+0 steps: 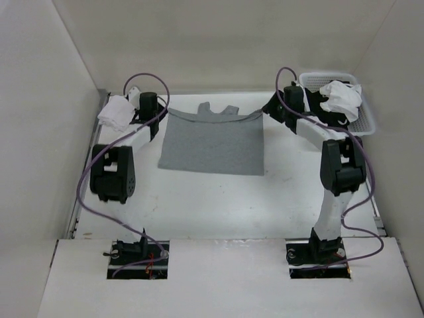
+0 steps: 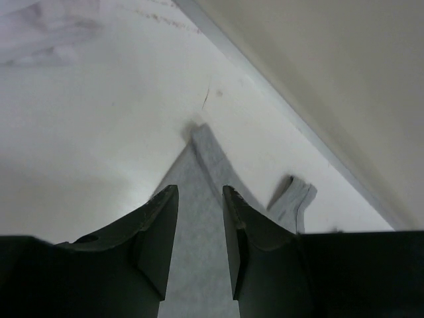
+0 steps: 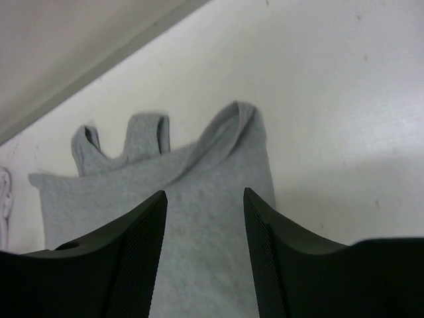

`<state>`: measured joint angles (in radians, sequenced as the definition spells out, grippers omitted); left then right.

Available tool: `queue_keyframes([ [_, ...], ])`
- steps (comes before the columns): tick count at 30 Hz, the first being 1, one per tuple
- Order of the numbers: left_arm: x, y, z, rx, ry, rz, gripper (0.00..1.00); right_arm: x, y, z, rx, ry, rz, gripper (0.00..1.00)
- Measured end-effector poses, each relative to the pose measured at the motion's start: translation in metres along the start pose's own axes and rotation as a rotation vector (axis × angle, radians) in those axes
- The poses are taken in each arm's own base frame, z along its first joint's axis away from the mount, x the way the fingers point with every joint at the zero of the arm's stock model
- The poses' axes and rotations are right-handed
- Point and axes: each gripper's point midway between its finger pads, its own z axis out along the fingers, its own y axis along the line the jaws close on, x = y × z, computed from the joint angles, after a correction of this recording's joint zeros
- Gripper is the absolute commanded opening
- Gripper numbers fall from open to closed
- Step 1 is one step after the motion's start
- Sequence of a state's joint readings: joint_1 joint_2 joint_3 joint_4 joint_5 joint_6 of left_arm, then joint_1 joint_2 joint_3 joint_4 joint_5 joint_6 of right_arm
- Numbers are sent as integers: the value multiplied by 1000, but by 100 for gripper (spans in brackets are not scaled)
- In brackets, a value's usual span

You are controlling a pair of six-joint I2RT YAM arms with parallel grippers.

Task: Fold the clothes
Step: Fold the tank top

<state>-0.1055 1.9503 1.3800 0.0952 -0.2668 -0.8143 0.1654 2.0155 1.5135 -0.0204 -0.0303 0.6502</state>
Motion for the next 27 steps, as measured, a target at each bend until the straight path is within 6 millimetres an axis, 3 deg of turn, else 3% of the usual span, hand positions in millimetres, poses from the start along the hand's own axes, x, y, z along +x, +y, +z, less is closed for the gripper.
queue_keyframes([
  [1,3,3,-18,7,3,5,32,5,-1,-12,8,-2,-8,55],
  [2,7,6,-39,22,1,10,32,13,-1,-25,14,-1,-19,46],
  [4,14,10,-78,53,-2,16,33,27,6,-55,2,-8,-52,15],
  [5,19,11,-96,74,-4,18,33,37,11,-70,-14,-12,-63,4],
  [6,24,15,-111,91,-3,19,34,47,15,-84,-31,-14,-71,1],
  [8,39,36,-131,93,11,13,35,68,20,-106,-67,-10,-78,1],
  [10,59,71,-140,48,50,4,37,96,16,-122,-87,18,-84,6],
  [14,101,148,-149,-96,163,-23,39,148,-19,-140,-40,100,-84,16],
  [16,114,167,-154,-133,200,-37,39,161,-33,-147,-19,121,-83,18],
  [21,110,164,-154,-92,200,-89,39,171,-46,-159,-19,114,-74,30],
  [27,112,166,-148,-74,210,-127,33,185,-58,-155,0,125,-52,36],
])
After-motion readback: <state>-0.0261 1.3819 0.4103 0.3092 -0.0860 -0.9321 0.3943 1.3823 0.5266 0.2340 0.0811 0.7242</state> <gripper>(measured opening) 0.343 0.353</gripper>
